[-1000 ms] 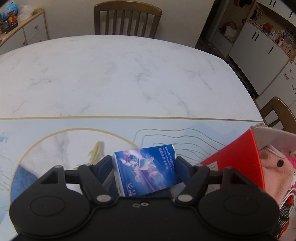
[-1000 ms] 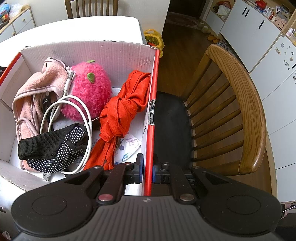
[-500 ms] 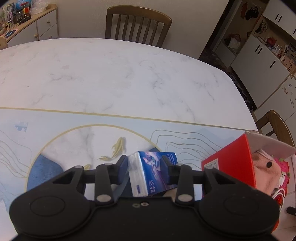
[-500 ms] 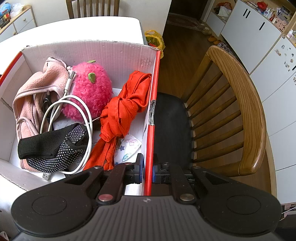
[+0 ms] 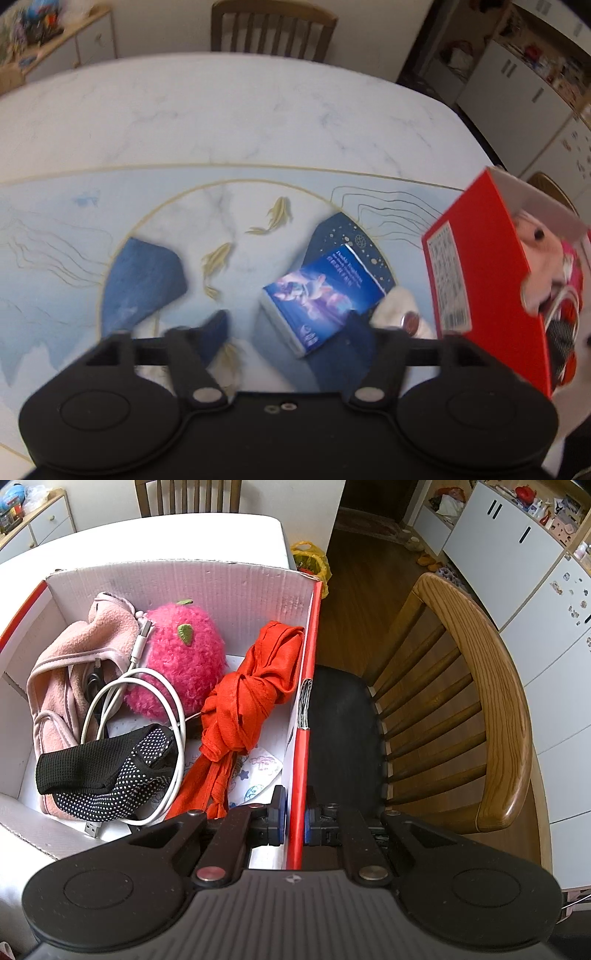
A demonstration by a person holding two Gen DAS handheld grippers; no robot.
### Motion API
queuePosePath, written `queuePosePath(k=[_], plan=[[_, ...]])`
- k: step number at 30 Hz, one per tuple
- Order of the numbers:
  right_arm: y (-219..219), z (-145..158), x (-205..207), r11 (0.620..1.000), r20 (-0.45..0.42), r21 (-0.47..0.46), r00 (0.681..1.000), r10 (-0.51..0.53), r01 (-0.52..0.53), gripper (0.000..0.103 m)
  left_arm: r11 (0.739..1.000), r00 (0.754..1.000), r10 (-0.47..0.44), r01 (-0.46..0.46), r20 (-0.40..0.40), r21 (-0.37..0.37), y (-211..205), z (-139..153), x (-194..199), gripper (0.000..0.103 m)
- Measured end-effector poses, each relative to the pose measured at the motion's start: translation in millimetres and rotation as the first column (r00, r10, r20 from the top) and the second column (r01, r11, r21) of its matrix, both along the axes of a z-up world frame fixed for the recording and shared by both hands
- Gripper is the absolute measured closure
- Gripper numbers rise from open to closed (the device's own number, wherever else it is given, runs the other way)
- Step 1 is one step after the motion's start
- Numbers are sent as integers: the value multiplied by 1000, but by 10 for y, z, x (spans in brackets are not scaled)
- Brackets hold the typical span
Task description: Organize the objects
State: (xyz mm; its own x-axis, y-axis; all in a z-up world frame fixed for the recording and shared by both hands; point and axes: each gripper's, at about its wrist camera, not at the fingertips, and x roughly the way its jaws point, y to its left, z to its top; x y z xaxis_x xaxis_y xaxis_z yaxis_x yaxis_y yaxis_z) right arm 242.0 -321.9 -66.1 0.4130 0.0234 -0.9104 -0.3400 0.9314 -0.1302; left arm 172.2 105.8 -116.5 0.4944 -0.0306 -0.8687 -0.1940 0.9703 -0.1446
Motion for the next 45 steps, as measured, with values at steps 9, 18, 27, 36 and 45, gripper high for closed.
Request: queuePosePath(k=[9,18,27,36,45], plan=[[18,-3,0,1000,-3,-9,1000,15,-15,94,948,955,-297,293,14,126,-210,102,40,2],[32,2,6,1000,-8,-14,1000,22,-22,94,887,905,-421,425,-65,179,-316,-180,328,2],[42,2,-6,1000,-10,-18,1000,17,-17,94,907,914,-397,405,-81,120,-213,-288,424,29],[42,-18,-5,1000,-12,-8,1000,27,-27,94,934,941,-330,337,-76,117,-229,-254,274,43],[3,-27,-3,999,-9,4,999,33,-33,94,968,976,-210,216,-57,132,-251,-1,130,52]])
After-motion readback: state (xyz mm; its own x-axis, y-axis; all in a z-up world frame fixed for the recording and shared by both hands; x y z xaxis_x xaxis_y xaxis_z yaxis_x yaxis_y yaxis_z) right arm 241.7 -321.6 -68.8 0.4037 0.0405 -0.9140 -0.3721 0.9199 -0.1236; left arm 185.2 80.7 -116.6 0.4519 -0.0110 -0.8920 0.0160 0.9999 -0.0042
